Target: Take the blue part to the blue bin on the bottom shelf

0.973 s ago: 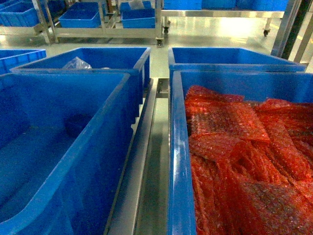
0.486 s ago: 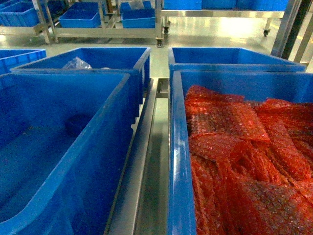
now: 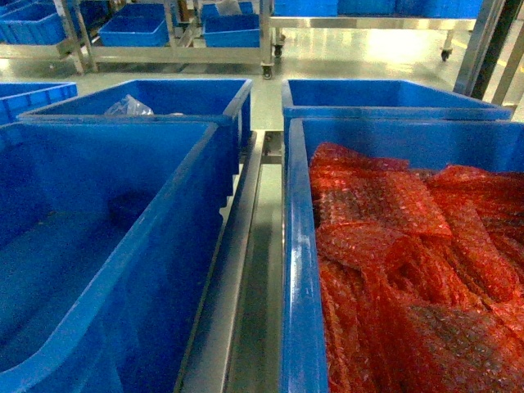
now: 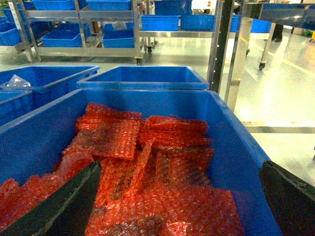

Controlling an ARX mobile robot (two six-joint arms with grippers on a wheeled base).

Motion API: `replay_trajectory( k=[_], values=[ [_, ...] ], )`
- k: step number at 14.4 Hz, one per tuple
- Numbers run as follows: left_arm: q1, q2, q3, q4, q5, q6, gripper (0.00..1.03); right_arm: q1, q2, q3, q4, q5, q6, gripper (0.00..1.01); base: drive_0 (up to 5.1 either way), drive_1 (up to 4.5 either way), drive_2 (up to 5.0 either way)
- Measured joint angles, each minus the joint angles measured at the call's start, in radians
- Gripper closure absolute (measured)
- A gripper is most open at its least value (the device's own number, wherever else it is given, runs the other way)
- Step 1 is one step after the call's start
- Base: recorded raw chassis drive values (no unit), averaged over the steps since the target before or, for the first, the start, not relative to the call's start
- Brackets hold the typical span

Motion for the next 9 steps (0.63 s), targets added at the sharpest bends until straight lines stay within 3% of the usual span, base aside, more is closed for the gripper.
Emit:
replay_trajectory(
  k=[9],
  values=[
    [0.0,0.0,0.0,0.0,0.0,0.0,0.05,0.0,0.0,0.0,0.0,0.0,0.0,0.03,0.0,0.0,0.0]
  ],
)
